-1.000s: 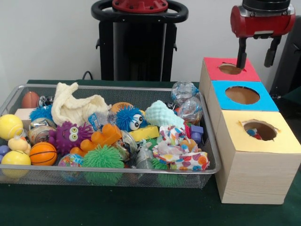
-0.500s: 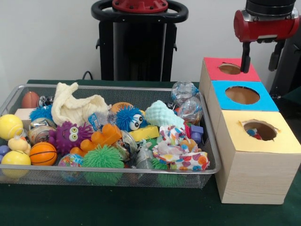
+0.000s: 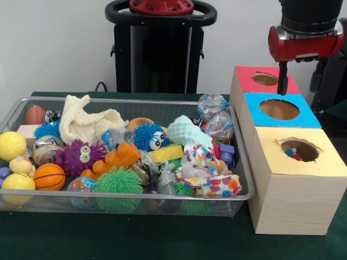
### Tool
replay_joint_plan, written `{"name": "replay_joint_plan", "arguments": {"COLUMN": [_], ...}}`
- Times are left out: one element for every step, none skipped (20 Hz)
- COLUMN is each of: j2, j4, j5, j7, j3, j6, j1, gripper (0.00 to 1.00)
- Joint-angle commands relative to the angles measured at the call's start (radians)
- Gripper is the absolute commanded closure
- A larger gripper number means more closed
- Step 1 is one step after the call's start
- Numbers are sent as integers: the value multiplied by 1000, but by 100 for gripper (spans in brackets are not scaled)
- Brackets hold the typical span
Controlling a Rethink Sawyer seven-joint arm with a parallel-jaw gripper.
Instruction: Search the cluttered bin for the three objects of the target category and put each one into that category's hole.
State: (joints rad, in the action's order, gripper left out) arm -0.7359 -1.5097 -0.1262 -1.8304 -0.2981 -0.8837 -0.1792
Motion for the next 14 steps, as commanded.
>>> {"name": "replay_joint_plan", "arguments": {"j2": [80,86,91,96,96,97,98,100,100,101,104,105,108,110], "j4": [3,4,12,20,28,36,51,66,73,79,85,85,88,89], "j5": [28,31,26,22,12,2,-11,-23,-32,-40,-47,-51,-53,-54], "j7": [108,112,115,117,118,119,119,120,122,125,127,132,139,144], "j3": [-108,-117,-121,-126,-126,-126,-122,-117,-113,-110,-108,-107,-109,-111], "j6": [-40,-43,-46,-49,-57,-64,-72,-79,-87,-94,-95,-93,-92,-94], "j1": [-72,-77,-80,-83,-84,-85,-84,-83,-86,-89,-92,-97,-102,-106], "gripper": [0,0,0,0,0,0,0,0,0,0,0,0,0,0]}}
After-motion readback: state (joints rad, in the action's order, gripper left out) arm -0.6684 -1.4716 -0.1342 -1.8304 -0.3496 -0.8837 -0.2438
